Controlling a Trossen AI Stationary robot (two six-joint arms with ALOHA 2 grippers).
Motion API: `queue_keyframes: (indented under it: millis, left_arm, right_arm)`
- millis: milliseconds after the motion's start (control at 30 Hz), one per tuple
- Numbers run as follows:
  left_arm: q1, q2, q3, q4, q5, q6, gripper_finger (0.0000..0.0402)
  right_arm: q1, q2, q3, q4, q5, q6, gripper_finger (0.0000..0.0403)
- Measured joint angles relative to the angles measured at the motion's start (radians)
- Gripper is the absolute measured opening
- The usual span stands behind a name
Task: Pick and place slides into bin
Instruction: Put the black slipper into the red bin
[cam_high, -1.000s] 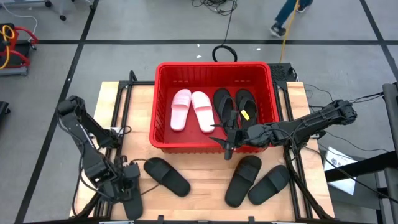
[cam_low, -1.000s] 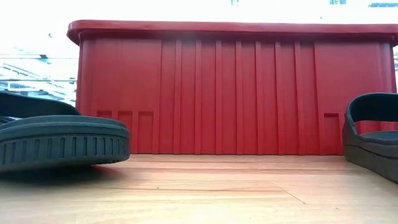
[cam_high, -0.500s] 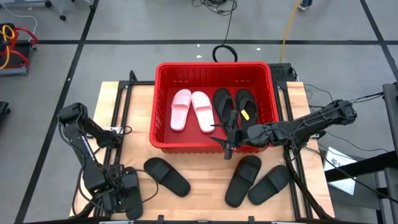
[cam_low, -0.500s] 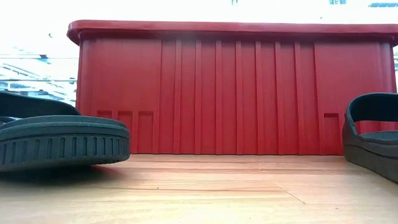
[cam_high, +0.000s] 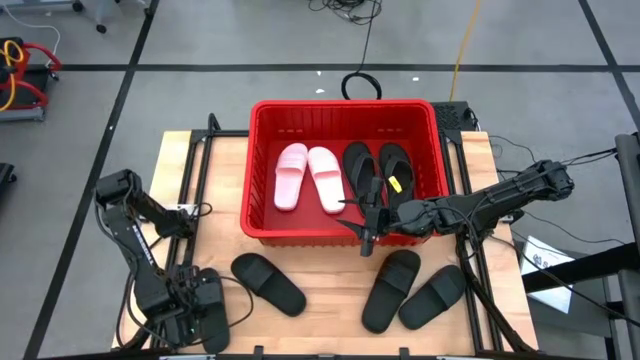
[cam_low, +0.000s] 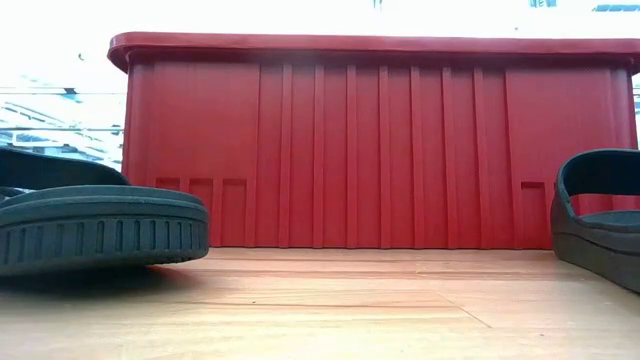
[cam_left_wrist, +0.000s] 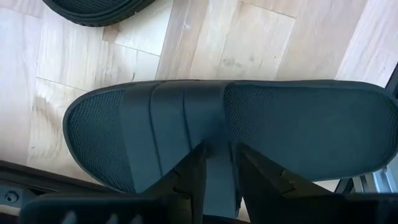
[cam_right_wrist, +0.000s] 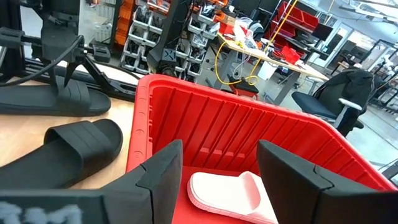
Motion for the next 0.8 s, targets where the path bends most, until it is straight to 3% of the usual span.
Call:
queue_keyframes:
  millis: [467,800]
  left_arm:
    - [0.003,0.108,0.004,-0.010,0.023,-0.027,0.0092]
    - [0.051,0.106,0.042,-0.257,-0.029,-0.090,0.0092]
  right_arm:
    - [0.000,0.000,0.000,0.000,0.000,-0.001,0.0196]
    - [0.000,0.000,0.000,0.000,0.000,0.005,0.0196]
